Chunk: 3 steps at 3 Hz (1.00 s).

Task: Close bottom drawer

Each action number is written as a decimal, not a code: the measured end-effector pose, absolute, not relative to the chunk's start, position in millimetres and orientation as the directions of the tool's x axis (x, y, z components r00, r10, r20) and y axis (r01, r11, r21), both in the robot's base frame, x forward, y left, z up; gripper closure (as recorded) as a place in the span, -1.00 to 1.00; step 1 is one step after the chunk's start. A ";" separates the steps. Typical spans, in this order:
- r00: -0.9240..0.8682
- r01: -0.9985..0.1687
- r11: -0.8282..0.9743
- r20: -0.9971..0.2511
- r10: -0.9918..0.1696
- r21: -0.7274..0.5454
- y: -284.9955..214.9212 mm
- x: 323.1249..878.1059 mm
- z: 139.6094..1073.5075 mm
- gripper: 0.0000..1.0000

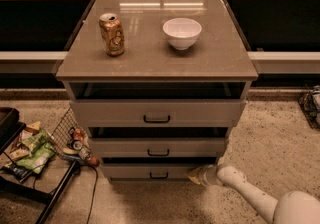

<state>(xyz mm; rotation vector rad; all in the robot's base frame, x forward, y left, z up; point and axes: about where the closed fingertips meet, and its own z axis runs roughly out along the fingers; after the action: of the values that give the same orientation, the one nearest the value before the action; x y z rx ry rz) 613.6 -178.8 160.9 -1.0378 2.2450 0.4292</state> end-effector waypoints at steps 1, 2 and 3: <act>-0.498 -0.769 0.638 -0.655 -0.567 0.033 -178.9 612.6 160.9 1.00; -0.543 -0.803 0.578 -0.580 -0.608 0.145 -159.4 560.5 150.0 1.00; -0.587 -0.810 0.515 -0.399 -0.704 0.282 -173.5 475.2 163.3 1.00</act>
Offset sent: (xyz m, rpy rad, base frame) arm -0.2236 0.0668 -0.0194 -0.0090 0.6070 0.3185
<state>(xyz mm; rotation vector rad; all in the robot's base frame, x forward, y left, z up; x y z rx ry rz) 475.2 -173.5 163.3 -1.2845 2.5231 0.6536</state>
